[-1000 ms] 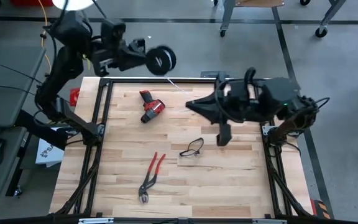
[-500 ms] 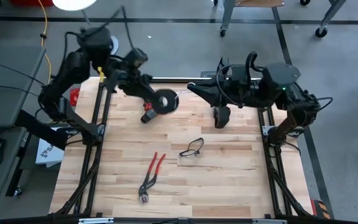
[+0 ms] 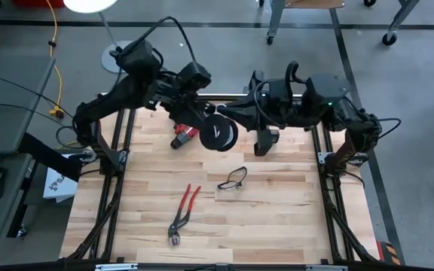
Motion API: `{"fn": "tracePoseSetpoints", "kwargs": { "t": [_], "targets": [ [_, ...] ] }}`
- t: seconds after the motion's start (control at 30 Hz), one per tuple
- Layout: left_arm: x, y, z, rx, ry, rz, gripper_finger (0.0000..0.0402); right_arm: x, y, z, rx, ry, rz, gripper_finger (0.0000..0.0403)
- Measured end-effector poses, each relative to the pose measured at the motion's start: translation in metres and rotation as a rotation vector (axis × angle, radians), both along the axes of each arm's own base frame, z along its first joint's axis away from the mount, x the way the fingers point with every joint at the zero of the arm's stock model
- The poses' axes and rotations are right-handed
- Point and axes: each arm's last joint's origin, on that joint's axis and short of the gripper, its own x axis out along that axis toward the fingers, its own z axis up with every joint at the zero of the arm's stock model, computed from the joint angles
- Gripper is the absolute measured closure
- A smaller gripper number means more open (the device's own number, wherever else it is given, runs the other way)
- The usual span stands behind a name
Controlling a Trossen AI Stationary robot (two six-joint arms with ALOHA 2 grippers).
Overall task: Coil cords
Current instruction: Coil the white wire onto the black spool
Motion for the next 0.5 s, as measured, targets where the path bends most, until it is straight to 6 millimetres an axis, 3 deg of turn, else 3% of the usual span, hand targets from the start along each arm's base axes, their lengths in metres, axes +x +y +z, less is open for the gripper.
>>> {"fn": "tracePoseSetpoints", "kwargs": {
  "t": [0.3, 0.5],
  "targets": [
    [0.008, 0.006, 0.011, -0.017, -0.25, 0.045, 0.0401, 0.0, 0.004, 0.002, 0.048, -0.025, 0.05, 0.0394],
    [0.002, 0.012, 0.02, 0.01, -0.466, 0.192, 0.0401, 0.009, 0.004, -0.001, 0.074, -0.032, 0.008, 0.0318]
  ]
}}
